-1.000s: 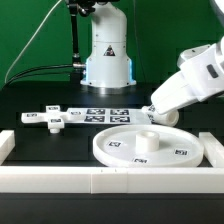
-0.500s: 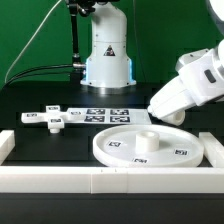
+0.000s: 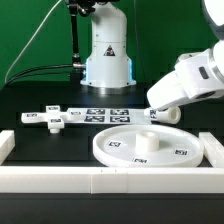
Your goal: Assemble round table
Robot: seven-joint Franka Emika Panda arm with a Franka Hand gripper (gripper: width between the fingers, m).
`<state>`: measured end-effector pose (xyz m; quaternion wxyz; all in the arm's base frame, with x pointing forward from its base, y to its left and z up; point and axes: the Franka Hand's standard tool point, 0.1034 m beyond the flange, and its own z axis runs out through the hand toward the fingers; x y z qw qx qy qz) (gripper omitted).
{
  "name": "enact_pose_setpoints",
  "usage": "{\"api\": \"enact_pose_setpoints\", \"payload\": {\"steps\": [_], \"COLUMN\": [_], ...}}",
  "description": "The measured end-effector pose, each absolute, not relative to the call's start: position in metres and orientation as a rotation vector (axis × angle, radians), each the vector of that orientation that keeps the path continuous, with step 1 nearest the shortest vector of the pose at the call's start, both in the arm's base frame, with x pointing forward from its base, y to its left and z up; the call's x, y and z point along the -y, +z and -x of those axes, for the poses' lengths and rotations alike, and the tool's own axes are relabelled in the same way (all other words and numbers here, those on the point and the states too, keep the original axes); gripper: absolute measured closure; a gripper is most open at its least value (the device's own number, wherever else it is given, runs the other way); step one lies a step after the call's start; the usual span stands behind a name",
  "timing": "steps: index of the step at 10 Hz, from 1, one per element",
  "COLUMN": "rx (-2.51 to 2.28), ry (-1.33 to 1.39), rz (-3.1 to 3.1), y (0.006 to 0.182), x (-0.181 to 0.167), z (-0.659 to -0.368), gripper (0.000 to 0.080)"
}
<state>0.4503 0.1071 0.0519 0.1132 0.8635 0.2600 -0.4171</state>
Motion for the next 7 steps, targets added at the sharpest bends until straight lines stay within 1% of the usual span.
{"api": "enact_pose_setpoints", "payload": {"steps": [1, 2, 3, 7], "rx": [-0.716, -0.659, -0.632, -0.622], "ry": [-1.215, -1.218, -1.233, -1.247], "rz": [-2.530, -2.516, -2.500, -2.494], "y": [0.052, 0.050, 0.047, 0.044], "x": [-0.107, -0.108, -0.106, -0.105], "z": [-0.448, -0.439, -0.430, -0.425], "gripper": [0.0183, 0.0183, 0.0155, 0.0150]}}
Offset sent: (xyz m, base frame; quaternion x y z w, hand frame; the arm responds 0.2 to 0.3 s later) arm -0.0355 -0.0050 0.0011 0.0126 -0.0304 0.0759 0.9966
